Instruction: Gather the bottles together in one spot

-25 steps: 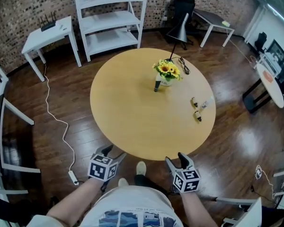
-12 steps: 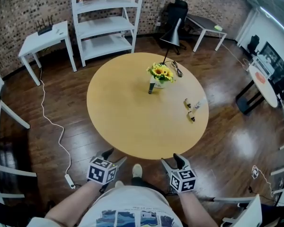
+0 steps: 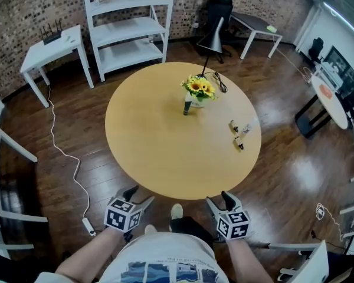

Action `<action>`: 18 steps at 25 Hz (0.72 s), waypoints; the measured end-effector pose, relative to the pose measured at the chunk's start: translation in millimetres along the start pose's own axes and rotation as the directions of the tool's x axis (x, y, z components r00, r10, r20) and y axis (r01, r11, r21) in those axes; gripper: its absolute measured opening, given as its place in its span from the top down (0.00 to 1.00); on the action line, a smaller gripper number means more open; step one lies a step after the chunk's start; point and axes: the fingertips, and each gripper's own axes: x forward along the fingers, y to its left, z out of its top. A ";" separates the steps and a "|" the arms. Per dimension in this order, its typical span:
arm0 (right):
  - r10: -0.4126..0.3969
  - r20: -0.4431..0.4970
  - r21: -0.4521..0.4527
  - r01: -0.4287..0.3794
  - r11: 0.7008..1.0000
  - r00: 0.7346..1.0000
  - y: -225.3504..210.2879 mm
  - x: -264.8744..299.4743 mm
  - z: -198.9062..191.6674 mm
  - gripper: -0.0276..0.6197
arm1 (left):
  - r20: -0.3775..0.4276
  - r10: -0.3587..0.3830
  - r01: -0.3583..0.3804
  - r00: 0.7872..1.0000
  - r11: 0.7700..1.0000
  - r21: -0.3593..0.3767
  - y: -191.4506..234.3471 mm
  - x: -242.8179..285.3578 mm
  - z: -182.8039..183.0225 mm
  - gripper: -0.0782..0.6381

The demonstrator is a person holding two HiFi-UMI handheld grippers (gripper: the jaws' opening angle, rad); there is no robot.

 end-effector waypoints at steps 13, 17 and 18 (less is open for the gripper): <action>-0.092 0.047 0.031 0.090 0.995 0.995 -171.0 58.3 51.5 0.50 | -0.003 0.026 -0.026 1.000 1.000 0.000 -4.9 85.2 85.0 0.53; -0.137 0.067 0.051 0.134 0.990 0.988 -237.6 83.5 69.2 0.50 | -0.018 0.050 -0.049 0.999 0.998 0.026 -10.9 117.0 106.9 0.53; -0.147 0.071 0.054 0.143 0.988 0.987 -253.3 89.5 73.1 0.50 | -0.024 0.056 -0.055 0.998 0.998 0.030 -12.8 124.3 111.5 0.53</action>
